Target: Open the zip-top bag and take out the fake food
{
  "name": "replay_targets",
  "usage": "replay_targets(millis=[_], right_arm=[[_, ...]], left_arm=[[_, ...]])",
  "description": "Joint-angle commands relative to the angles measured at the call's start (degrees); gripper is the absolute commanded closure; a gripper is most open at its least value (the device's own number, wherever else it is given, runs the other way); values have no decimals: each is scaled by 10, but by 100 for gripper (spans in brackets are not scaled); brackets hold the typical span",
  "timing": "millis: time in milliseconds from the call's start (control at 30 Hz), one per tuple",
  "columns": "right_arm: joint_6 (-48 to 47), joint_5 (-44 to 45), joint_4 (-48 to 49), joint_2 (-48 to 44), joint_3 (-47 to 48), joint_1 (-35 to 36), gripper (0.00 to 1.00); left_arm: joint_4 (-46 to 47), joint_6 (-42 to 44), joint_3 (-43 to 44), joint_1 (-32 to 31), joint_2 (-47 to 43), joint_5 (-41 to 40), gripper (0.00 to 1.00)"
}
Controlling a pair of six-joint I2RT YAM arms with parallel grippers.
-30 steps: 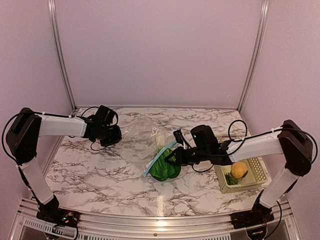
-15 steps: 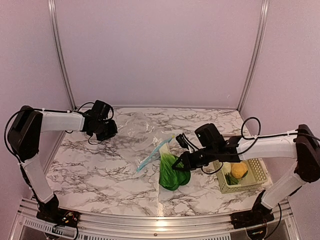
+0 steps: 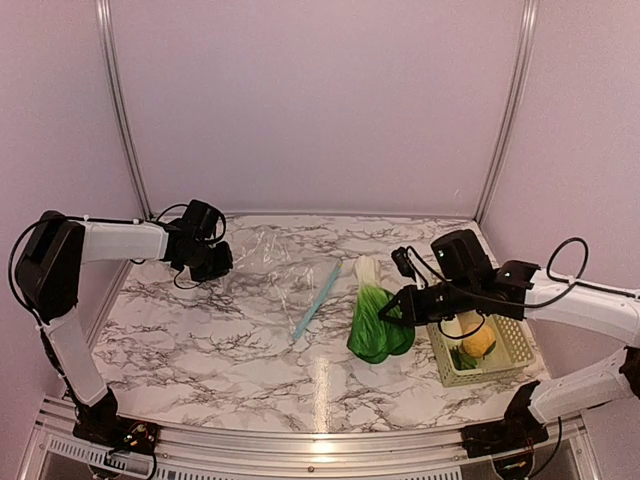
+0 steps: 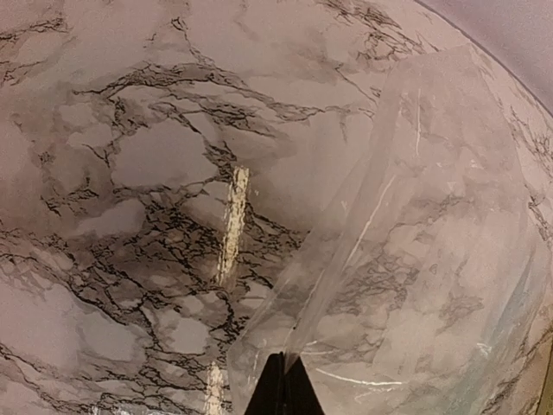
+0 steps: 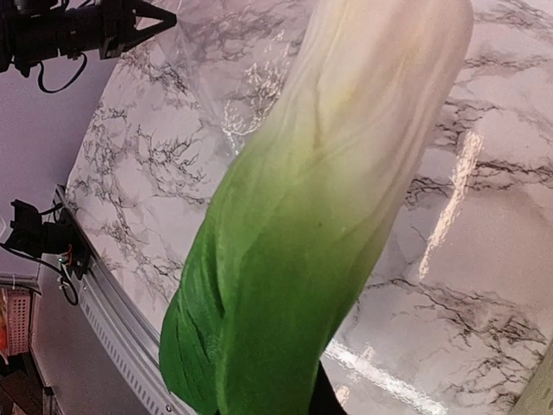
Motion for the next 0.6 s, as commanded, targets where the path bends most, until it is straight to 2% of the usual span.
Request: replay_targets(millis=[0, 300, 567], right_arm=[[-1, 62, -75, -40, 32, -38, 98], [-18, 144, -227, -113, 63, -130, 97], [-5, 249, -334, -104, 107, -139, 97]], left_arm=[[-25, 19, 11, 4, -17, 6, 100], [-25, 26, 5, 4, -34, 22, 100], [-26, 29, -3, 5, -54, 42, 99]])
